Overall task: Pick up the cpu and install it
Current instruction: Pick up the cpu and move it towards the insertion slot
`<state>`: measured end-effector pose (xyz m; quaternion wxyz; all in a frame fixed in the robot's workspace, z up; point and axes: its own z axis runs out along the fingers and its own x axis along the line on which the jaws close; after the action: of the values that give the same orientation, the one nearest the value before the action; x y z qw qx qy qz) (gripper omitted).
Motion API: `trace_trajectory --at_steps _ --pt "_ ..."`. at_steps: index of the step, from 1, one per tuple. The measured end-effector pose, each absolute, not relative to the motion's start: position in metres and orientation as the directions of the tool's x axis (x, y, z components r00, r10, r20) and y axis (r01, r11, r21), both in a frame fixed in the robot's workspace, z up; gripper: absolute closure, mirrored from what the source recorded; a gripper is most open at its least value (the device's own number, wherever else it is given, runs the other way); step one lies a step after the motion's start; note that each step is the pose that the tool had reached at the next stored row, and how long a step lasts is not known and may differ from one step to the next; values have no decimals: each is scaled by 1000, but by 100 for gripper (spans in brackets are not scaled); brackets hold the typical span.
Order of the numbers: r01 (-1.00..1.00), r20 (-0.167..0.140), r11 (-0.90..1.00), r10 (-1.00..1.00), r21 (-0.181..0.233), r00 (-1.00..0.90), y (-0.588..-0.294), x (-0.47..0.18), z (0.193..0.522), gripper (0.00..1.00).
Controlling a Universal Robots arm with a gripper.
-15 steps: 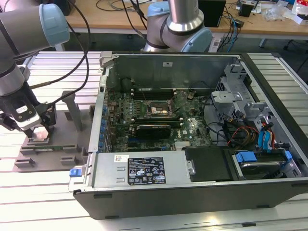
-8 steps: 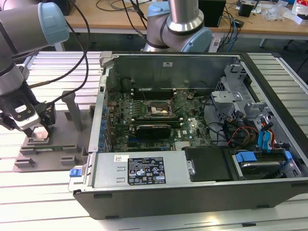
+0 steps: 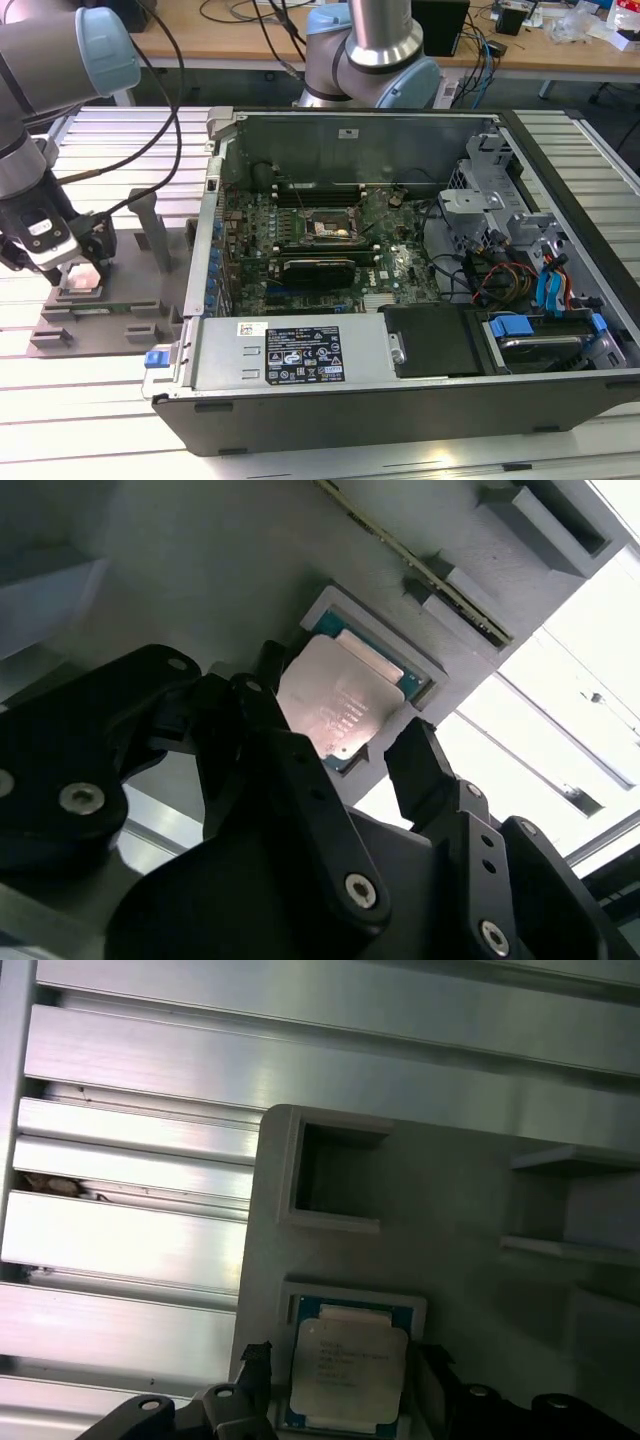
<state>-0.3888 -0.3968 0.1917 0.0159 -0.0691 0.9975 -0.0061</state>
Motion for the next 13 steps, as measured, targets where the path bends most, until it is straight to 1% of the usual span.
trace_trajectory --at_steps 13 --pt "-115 -31 993 -115 -13 -993 -397 -389 187 32"
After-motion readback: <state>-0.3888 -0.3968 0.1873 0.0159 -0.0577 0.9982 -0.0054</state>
